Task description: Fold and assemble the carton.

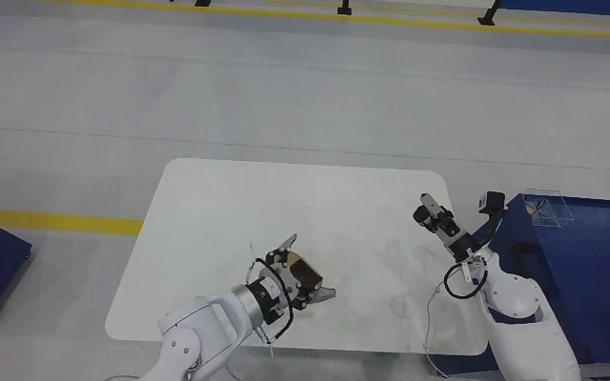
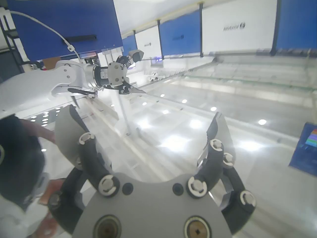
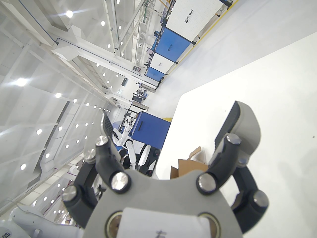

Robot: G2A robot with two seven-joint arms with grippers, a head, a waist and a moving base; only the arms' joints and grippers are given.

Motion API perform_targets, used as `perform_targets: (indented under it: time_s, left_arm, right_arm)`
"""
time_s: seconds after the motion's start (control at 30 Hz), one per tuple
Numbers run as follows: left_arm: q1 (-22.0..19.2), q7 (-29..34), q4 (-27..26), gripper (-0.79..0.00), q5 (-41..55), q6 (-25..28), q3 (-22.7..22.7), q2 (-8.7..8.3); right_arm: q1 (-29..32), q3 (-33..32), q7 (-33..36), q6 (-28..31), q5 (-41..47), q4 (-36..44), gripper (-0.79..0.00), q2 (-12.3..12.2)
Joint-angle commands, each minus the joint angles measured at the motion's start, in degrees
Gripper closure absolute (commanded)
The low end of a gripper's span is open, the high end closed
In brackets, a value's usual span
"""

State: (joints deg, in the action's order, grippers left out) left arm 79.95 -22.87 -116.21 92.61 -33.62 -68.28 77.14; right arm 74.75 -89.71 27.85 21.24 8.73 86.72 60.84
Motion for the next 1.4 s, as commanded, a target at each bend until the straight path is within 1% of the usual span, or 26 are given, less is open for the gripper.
perform_targets:
  time_s: [0.0, 0.03, 0.07, 0.1, 0.17, 0.2, 0.23, 0.27, 0.33, 0.43, 0.53, 0.9, 0.93, 0.97, 1.0, 1.03, 1.07, 1.1, 1.17, 1.23, 1.27, 1.3, 1.37]
  left_arm:
    - [-0.2, 14.3, 3.2, -0.785, -8.8, -1.2, -0.9, -0.55]
    - [-0.4, 19.6, 5.2, -0.785, -14.1, -0.1, -1.1, -0.85]
    - [-0.2, 24.7, 7.0, -0.785, -19.2, 2.7, -1.1, -1.11]
    - [0.3, 30.1, 8.8, -0.785, -22.2, 4.9, -0.6, -1.27]
    - [0.9, 38.1, 11.8, -0.785, -29.8, 10.3, -0.3, -1.70]
    - [1.4, 42.2, 12.9, -0.785, -31.1, 12.1, 0.0, -1.81]
    - [1.4, 44.7, 13.8, -0.785, -34.6, 15.8, -0.6, -2.01]
    - [1.9, 45.8, 15.1, -0.785, -38.4, 19.2, -0.8, -2.19]
    - [2.5, 48.6, 16.8, -0.785, -40.4, 22.6, -0.8, -2.30]
    - [2.6, 50.9, 18.7, -0.785, -44.6, 27.5, -1.0, -2.49]
    - [2.8, 55.8, 20.3, -0.785, -45.6, 30.6, -0.4, -2.55]
    - [2.8, 55.8, 20.3, -0.785, -45.6, 30.6, -0.4, -2.55]
    - [2.6, 55.9, 20.6, -0.785, -46.3, 30.4, -0.3, -2.60]
    - [2.2, 54.5, 20.7, -0.785, -49.7, 31.4, -1.0, -2.79]
    - [2.6, 52.4, 19.4, -0.785, -54.8, 33.9, -1.9, -3.06]
    - [3.4, 50.6, 17.2, -0.785, -62.2, 34.8, -2.4, -3.47]
    - [4.7, 48.8, 14.0, -0.785, -69.0, 34.8, -2.9, -3.89]
    - [6.3, 47.6, 10.9, -0.785, -75.7, 33.6, -3.5, -4.36]
    - [9.1, 44.3, 4.1, -0.785, -90.1, 27.4, -4.1, -5.20]
    - [11.6, 43.5, -1.3, -0.785, -104.7, 18.3, -3.5, -6.00]
    - [12.4, 44.8, -3.2, -0.785, -113.0, 13.1, -2.1, -6.40]
    - [12.9, 45.9, -4.7, -0.785, -119.9, 8.7, -0.4, -6.69]
    - [13.0, 47.0, -5.1, -0.785, -129.4, -0.5, 3.0, -6.80]
  right_arm:
    - [0.0, 0.0, 0.0, 0.0, 0.0, 0.0, -0.785, 0.0]
    - [0.0, 0.0, 0.0, 0.0, 0.0, 0.0, -0.785, 0.0]
    - [0.0, 0.0, 0.0, 0.0, 0.0, 0.0, -0.785, 0.0]
    - [0.0, 0.0, 0.0, 0.0, 0.0, 0.0, -0.785, 0.0]
    - [0.0, 0.0, 0.0, 0.0, 0.0, 0.0, -0.785, 0.0]
    - [0.0, 0.0, 0.0, 0.0, 0.0, 0.0, -0.785, 0.0]
    - [0.0, 0.0, 0.0, 0.0, 0.0, 0.0, -0.785, 0.0]
    - [0.0, 0.0, 0.0, 0.0, 0.0, 0.0, -0.785, 0.0]
    - [0.0, 0.0, 0.0, 0.0, 0.0, 0.0, -0.785, 0.0]
    - [0.0, 0.0, 0.0, 0.0, 0.0, 0.0, -0.785, 0.0]
    - [0.0, 0.0, 0.0, 0.0, 0.0, 0.0, -0.785, 0.0]
    - [0.0, 0.0, 0.0, 0.0, 0.0, 0.0, -0.785, 0.0]
    - [0.1, 0.4, 0.4, 0.2, -1.9, 0.9, -0.785, 0.0]
    - [0.3, 1.5, 1.4, 0.2, -6.5, 2.9, -0.785, -0.1]
    - [0.4, 2.5, 1.1, -0.4, -12.1, 4.8, -0.785, -0.2]
    - [0.4, 3.4, -0.2, -2.1, -16.7, 6.0, -0.785, -0.2]
    - [0.2, 4.6, -0.7, -3.5, -20.5, 7.1, -0.785, -0.1]
    - [-0.2, 6.2, 0.0, -4.2, -23.6, 8.0, -0.785, -0.1]
    - [-1.2, 8.8, 0.4, -4.1, -26.1, 8.1, -0.785, 0.2]
    - [-2.8, 11.7, 1.3, -4.9, -31.2, 7.5, -0.785, 0.4]
    - [-3.6, 13.4, 1.8, -5.4, -34.1, 7.1, -0.785, 0.5]
    - [-4.5, 15.3, 2.3, -6.1, -36.8, 6.4, -0.785, 0.7]
    - [-6.2, 18.7, 1.6, -7.4, -42.2, 5.1, -0.785, 1.1]
